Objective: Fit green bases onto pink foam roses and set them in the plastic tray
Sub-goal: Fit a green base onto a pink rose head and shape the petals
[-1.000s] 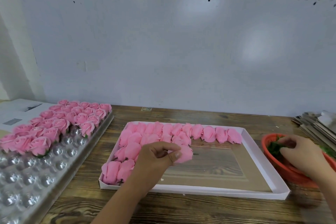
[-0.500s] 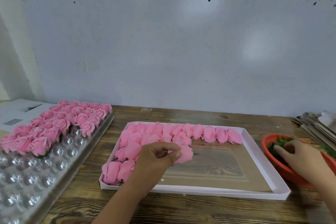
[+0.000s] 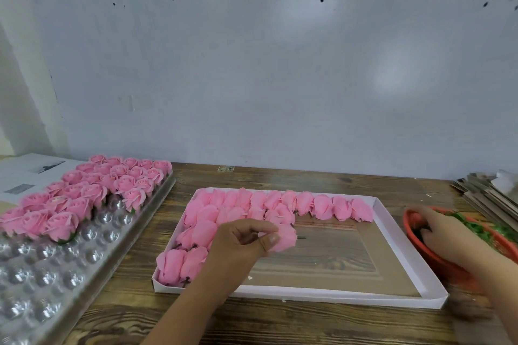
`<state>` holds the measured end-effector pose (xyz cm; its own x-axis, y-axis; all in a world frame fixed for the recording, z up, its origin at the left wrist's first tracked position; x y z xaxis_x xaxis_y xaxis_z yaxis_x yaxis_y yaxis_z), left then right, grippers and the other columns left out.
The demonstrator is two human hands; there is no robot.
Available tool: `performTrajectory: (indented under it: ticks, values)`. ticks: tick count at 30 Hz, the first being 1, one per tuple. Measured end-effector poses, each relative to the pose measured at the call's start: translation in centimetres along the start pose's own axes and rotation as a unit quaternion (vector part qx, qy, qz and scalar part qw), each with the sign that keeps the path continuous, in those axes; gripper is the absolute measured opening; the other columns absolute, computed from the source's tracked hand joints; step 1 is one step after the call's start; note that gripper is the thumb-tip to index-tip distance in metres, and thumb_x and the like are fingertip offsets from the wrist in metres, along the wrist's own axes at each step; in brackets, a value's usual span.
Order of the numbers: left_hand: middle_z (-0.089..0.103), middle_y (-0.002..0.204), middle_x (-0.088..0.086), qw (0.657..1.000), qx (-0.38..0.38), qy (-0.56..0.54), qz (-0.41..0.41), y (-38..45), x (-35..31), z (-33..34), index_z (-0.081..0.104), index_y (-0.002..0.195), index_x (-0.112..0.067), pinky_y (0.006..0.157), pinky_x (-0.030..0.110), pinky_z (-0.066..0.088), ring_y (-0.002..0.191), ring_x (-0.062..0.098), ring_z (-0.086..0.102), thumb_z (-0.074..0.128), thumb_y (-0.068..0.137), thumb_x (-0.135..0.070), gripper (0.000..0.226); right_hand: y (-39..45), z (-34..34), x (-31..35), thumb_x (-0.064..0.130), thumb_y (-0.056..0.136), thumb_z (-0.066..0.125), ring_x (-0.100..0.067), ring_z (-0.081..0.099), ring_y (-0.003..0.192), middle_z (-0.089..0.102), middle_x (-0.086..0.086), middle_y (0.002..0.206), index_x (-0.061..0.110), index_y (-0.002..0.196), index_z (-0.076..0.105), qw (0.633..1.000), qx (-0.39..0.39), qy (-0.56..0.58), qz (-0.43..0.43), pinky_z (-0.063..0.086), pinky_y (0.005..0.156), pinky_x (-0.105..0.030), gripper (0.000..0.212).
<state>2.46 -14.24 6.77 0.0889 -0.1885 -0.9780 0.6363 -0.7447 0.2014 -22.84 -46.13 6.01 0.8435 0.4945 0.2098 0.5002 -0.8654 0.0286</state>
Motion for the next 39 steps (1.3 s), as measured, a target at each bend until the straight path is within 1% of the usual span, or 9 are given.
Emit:
performTrajectory:
  ticks: [3, 10, 15, 20, 24, 28, 32, 36, 39]
  values:
    - [0.079, 0.09, 0.0, 1.0, 0.003, 0.001, 0.0, 0.0, 0.0, 0.0, 0.083, 0.081, -0.028, 0.067, 0.022, 0.058, 0.082, 0.008, 0.073, 0.079, 0.08, -0.005, 0.024, 0.5, -0.3, -0.3, 0.01, 0.088, 0.056, -0.019, 0.06, 0.077, 0.064, -0.001, 0.085, 0.009, 0.112, 0.05, 0.999, 0.013, -0.014, 0.028, 0.043, 0.058, -0.029, 0.025]
    - [0.079, 0.092, -0.001, 1.0, 0.005, 0.004, 0.002, -0.1, -0.2, 0.0, 0.082, 0.082, -0.031, 0.068, 0.023, 0.058, 0.085, 0.01, 0.074, 0.081, 0.074, -0.018, 0.015, 0.2, 0.4, 0.4, 0.003, 0.094, 0.043, -0.01, 0.063, 0.098, 0.066, 0.003, 0.12, 0.022, 0.131, 0.056, 0.981, 0.132, -0.143, 0.024, 0.052, 0.088, -0.023, 0.044]
    - [0.079, 0.091, 0.0, 1.0, 0.006, 0.006, 0.002, -0.2, -0.2, 0.0, 0.082, 0.083, -0.03, 0.068, 0.024, 0.059, 0.084, 0.011, 0.074, 0.08, 0.072, -0.022, 0.014, 0.3, 0.1, 0.2, 0.014, 0.097, 0.05, -0.006, 0.063, 0.079, 0.069, 0.008, 0.09, 0.025, 0.095, 0.067, 0.981, 0.123, -0.149, 0.011, 0.05, 0.069, -0.016, 0.021]
    - [0.079, 0.091, 0.001, 1.0, 0.001, 0.001, -0.003, -0.1, -0.1, -0.1, 0.083, 0.08, -0.027, 0.067, 0.023, 0.059, 0.082, 0.01, 0.073, 0.079, 0.08, -0.004, 0.023, 0.5, -1.1, -1.0, 0.023, 0.094, 0.058, -0.011, 0.063, 0.074, 0.069, 0.002, 0.082, 0.022, 0.08, 0.071, 0.992, 0.093, -0.081, 0.038, 0.046, 0.062, -0.024, 0.018]
    - [0.079, 0.091, -0.001, 1.0, 0.004, 0.002, -0.003, -0.1, -0.2, 0.0, 0.083, 0.08, -0.028, 0.066, 0.022, 0.058, 0.084, 0.01, 0.074, 0.078, 0.082, -0.002, 0.026, 0.7, -2.2, -2.0, 0.011, 0.097, 0.052, -0.029, 0.057, 0.071, 0.066, -0.023, 0.08, -0.007, 0.076, 0.067, 0.989, 0.054, 0.117, 0.076, 0.041, 0.065, -0.034, 0.032]
    - [0.079, 0.092, 0.0, 1.0, 0.005, 0.002, 0.0, -0.1, -0.2, 0.0, 0.082, 0.082, -0.028, 0.067, 0.022, 0.058, 0.082, 0.01, 0.073, 0.078, 0.082, -0.004, 0.025, 1.1, -3.1, -4.5, 0.008, 0.102, 0.033, -0.034, 0.044, 0.084, 0.056, -0.039, 0.11, -0.021, 0.109, 0.055, 0.959, -0.04, 0.211, 0.182, 0.037, 0.076, -0.042, 0.036]
    - [0.079, 0.092, -0.001, 1.0, 0.005, 0.002, -0.004, -0.1, -0.2, 0.1, 0.083, 0.081, -0.029, 0.066, 0.022, 0.058, 0.082, 0.009, 0.074, 0.078, 0.082, -0.003, 0.027, -0.5, -3.1, -6.5, 0.033, 0.089, 0.037, -0.043, 0.064, 0.078, 0.065, -0.026, 0.08, 0.001, 0.081, 0.059, 0.89, -0.136, 0.354, 0.253, 0.052, 0.084, -0.058, 0.04]
    - [0.079, 0.091, 0.0, 1.0, 0.007, -0.001, -0.006, -0.1, -0.1, 0.1, 0.083, 0.08, -0.027, 0.067, 0.023, 0.059, 0.083, 0.011, 0.074, 0.077, 0.082, -0.002, 0.026, -1.5, -2.7, -6.0, 0.039, 0.094, 0.049, -0.03, 0.064, 0.06, 0.072, -0.018, 0.068, -0.001, 0.079, 0.064, 0.861, -0.14, 0.426, 0.238, 0.052, 0.058, -0.037, 0.045]
    - [0.079, 0.091, 0.002, 1.0, 0.007, -0.003, -0.009, -0.2, -0.1, 0.1, 0.082, 0.084, -0.022, 0.067, 0.023, 0.059, 0.083, 0.012, 0.074, 0.077, 0.083, -0.001, 0.021, -2.3, -3.0, -5.1, 0.04, 0.087, 0.067, -0.023, 0.053, 0.056, 0.066, -0.015, 0.066, -0.006, 0.083, 0.067, 0.868, -0.139, 0.426, 0.214, 0.048, 0.059, -0.035, 0.046]
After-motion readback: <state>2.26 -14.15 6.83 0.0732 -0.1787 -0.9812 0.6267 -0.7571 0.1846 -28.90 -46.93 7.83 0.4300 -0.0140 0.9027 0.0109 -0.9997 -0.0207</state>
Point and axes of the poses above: each hand's wrist, its own y-axis towards the middle knuckle, its own z-axis out of the palm, x = y × z, the point moved 8 cm from there along y, towards the middle knuckle
